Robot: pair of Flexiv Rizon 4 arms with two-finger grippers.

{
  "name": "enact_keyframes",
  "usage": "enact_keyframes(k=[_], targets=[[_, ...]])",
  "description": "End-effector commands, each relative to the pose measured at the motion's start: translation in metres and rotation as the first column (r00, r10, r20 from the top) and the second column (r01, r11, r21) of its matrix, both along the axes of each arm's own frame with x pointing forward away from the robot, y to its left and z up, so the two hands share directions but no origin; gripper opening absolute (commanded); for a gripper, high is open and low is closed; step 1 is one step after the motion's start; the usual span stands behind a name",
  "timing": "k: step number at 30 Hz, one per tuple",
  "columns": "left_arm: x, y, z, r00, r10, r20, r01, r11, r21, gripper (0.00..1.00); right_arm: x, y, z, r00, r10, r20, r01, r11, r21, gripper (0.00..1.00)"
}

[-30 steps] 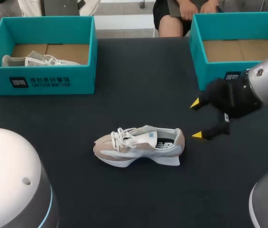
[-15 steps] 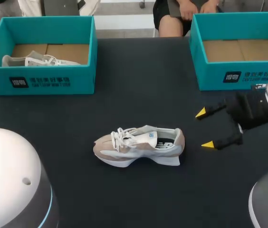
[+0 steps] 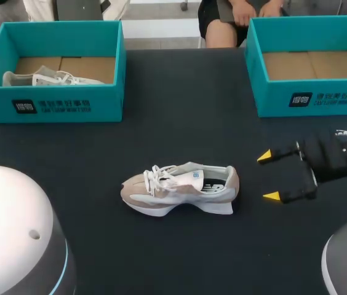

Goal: Take the shoe out of the shoebox, open the shoe tongue, remove and reinsert the insole, then place the shoe into the shoebox

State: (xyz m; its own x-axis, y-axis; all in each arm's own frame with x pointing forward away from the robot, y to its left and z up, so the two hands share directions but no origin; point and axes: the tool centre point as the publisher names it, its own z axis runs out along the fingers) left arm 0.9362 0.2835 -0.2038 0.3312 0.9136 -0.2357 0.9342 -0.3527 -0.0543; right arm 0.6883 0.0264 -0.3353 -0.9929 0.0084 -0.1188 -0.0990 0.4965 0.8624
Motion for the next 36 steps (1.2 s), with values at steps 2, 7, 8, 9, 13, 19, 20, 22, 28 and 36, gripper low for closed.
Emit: enact_keyframes(k=[2,7,8,9,13,19,20,22,28,36], targets=[[-0.002,0.0,0.0,1.0,0.001,0.004,-0.001,1.0,0.002,1.0,0.0,0.001,0.001,1.0,0.0,-0.001,0.0,1.0,-0.005,1.0],[-0.002,0.0,0.0,1.0,0.001,0.004,-0.001,1.0,0.002,1.0,0.0,0.001,0.001,1.0,0.0,-0.001,0.0,1.0,-0.005,1.0],[-0.002,0.0,0.0,1.0,0.001,0.004,-0.001,1.0,0.002,1.0,0.0,0.001,0.001,1.0,0.0,-0.001,0.0,1.0,-0.005,1.0],[-0.002,0.0,0.0,1.0,0.001,0.004,-0.001,1.0,0.002,1.0,0.0,0.001,0.001,1.0,0.0,-0.001,0.0,1.0,-0.005,1.0],[-0.002,0.0,0.0,1.0,0.001,0.004,-0.001,1.0,0.002,1.0,0.0,0.001,0.001,1.0,0.0,-0.001,0.0,1.0,-0.005,1.0],[-0.002,0.0,0.0,1.0,0.001,0.004,-0.001,1.0,0.002,1.0,0.013,0.006,-0.034,0.999,-0.014,-0.04,0.014,1.0,-0.002,1.0],[-0.002,0.0,0.0,1.0,0.001,0.004,-0.001,1.0,0.002,1.0,0.014,0.006,-0.039,0.998,-0.024,-0.05,0.025,1.0,0.006,1.0],[-0.002,0.0,0.0,1.0,0.001,0.004,-0.001,1.0,0.002,1.0,0.017,0.006,-0.047,0.997,-0.052,-0.057,0.052,0.999,-0.005,1.0],[-0.002,0.0,0.0,1.0,0.001,0.004,-0.001,1.0,0.002,1.0,0.023,0.013,-0.056,0.991,-0.125,-0.042,0.125,0.992,0.006,1.0],[-0.002,0.0,0.0,1.0,0.001,0.004,-0.001,1.0,0.002,1.0,0.025,0.034,-0.06,0.985,-0.168,-0.032,0.168,0.986,0.016,1.0]])
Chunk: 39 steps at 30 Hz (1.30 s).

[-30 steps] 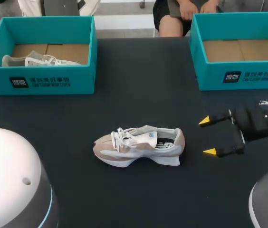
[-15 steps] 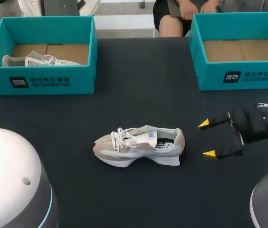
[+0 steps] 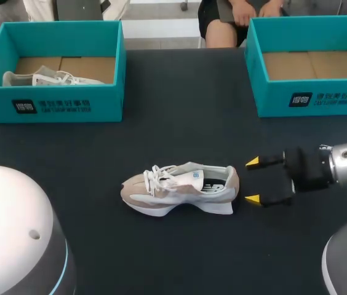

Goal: Take the shoe out of the shoebox, open the shoe tongue, remove and reinsert the insole, then place the shoe into the shoebox

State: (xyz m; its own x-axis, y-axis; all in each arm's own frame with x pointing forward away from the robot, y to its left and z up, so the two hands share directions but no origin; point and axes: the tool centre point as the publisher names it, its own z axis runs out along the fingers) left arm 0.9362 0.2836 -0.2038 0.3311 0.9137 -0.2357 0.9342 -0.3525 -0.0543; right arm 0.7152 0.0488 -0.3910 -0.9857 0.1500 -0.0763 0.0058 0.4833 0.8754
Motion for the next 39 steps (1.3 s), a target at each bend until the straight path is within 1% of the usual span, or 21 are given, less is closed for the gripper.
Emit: enact_keyframes(k=[1,4,5,6,14,21,32,37,39], targets=[[-0.002,0.0,0.0,1.0,0.0,0.004,0.0,1.0,0.002,1.0,-0.003,0.014,-0.004,0.999,-0.04,0.006,0.04,0.999,0.002,1.0],[-0.002,0.0,0.0,1.0,0.0,0.004,0.0,1.0,0.002,1.0,-0.005,0.022,-0.004,0.999,-0.046,0.01,0.046,0.999,0.007,1.0],[-0.002,0.0,0.0,1.0,0.0,0.004,0.0,1.0,0.002,0.88,-0.006,0.024,-0.004,0.999,-0.048,0.014,0.048,0.999,0.01,1.0],[-0.002,0.0,0.0,1.0,0.0,0.004,0.0,1.0,0.002,1.0,-0.006,0.026,-0.004,0.999,-0.052,0.016,0.052,0.999,0.014,1.0],[-0.002,0.0,0.0,1.0,0.0,0.004,0.0,1.0,0.002,1.0,-0.009,0.04,-0.008,0.998,-0.059,0.024,0.058,0.997,0.045,1.0],[-0.002,0.0,0.0,1.0,0.0,0.004,0.0,1.0,0.002,1.0,-0.003,0.048,-0.018,0.999,-0.049,0.019,0.048,0.997,0.056,1.0],[-0.002,0.0,0.0,1.0,0.0,0.004,0.0,1.0,0.002,1.0,0.009,0.069,-0.031,0.999,-0.037,0.033,0.034,0.994,0.1,1.0],[-0.002,0.0,0.0,1.0,0.0,0.004,0.0,1.0,0.002,1.0,0.008,0.077,-0.037,0.999,-0.023,0.026,0.019,0.993,0.115,1.0],[-0.002,0.0,0.0,1.0,0.0,0.004,0.0,1.0,0.002,1.0,0.007,0.079,-0.037,0.999,-0.018,0.027,0.015,0.993,0.12,1.0]])
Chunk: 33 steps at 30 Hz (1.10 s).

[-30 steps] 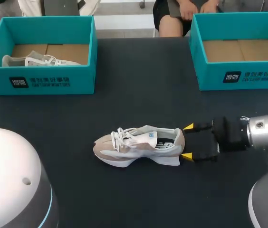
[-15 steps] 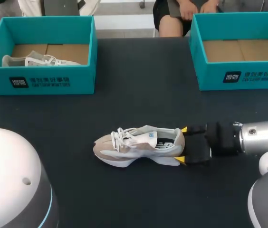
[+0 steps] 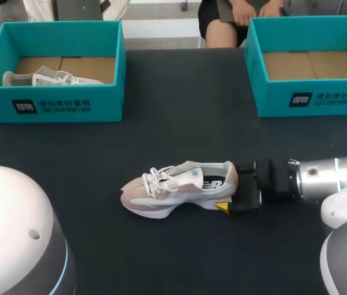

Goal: Take the shoe out of the shoebox, open the shoe tongue, remove and reinsert the insole, then place the shoe into the shoebox

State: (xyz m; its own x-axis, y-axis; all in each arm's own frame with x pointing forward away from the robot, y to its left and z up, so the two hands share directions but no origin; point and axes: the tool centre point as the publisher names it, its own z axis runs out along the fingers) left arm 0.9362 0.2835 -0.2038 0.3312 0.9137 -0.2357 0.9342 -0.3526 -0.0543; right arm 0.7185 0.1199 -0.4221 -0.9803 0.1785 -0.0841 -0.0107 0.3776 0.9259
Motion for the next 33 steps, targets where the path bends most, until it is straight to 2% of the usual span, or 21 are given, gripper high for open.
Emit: enact_keyframes(k=[1,12,22,33], targets=[[-0.002,0.0,0.0,1.0,0.0,0.004,0.0,1.0,0.002,1.0,0.002,0.008,-0.006,1.0,0.006,0.0,-0.006,1.0,0.005,1.0],[-0.002,0.0,0.0,1.0,0.0,0.004,0.0,1.0,0.002,1.0,-0.007,0.012,0.0,0.999,0.045,-0.009,-0.045,0.999,-0.002,1.0],[-0.002,0.0,0.0,1.0,0.0,0.004,0.0,1.0,0.002,1.0,-0.004,0.01,0.004,0.998,0.066,-0.007,-0.066,0.998,-0.015,1.0],[-0.002,0.0,0.0,1.0,0.0,0.004,0.0,1.0,0.002,1.0,-0.002,0.019,0.001,0.993,0.117,-0.03,-0.118,0.993,-0.022,1.0]])
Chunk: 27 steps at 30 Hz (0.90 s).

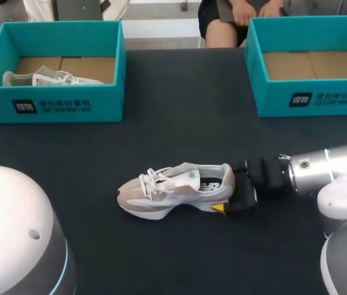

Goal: Take the shoe out of the shoebox, open the shoe tongue, remove and reinsert the insole, then place the shoe into the shoebox

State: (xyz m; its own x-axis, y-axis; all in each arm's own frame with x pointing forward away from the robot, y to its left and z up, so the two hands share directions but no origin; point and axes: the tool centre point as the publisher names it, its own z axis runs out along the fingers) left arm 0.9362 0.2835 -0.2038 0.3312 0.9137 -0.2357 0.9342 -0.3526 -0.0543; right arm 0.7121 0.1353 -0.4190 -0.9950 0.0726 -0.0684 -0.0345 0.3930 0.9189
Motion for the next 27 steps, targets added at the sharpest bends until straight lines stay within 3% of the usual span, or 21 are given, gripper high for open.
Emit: enact_keyframes(k=[1,7,8,9,10,27], targets=[[-0.0017,-0.0002,0.0001,1.0,0.0,0.004,0.0,1.0,0.002,1.0,0.0039,0.0034,-0.0034,1.0,0.013,-0.013,-0.013,1.0,-0.004,1.0],[-0.0017,-0.0002,0.0001,1.0,0.0,0.004,0.0,1.0,0.002,1.0,0.0018,0.006,-0.0062,1.0,0.014,-0.027,-0.015,1.0,-0.005,1.0],[-0.0017,-0.0002,0.0001,1.0,0.0,0.004,0.0,1.0,0.002,1.0,0.0013,0.0063,-0.0065,0.999,0.009,-0.033,-0.01,1.0,-0.01,0.73],[-0.0017,-0.0002,0.0001,1.0,0.0,0.004,0.0,1.0,0.002,1.0,0.001,0.0062,-0.007,0.999,0.005,-0.035,-0.005,1.0,-0.008,0.25],[-0.0017,-0.0002,0.0001,1.0,0.0,0.004,0.0,1.0,0.002,1.0,0.0005,0.0065,-0.0077,0.999,0.015,-0.04,-0.015,1.0,-0.006,0.0],[-0.0017,-0.0002,0.0001,1.0,0.0,0.004,0.0,1.0,0.002,1.0,0.0001,0.007,-0.0078,0.999,0.018,-0.041,-0.019,1.0,-0.021,0.0]])
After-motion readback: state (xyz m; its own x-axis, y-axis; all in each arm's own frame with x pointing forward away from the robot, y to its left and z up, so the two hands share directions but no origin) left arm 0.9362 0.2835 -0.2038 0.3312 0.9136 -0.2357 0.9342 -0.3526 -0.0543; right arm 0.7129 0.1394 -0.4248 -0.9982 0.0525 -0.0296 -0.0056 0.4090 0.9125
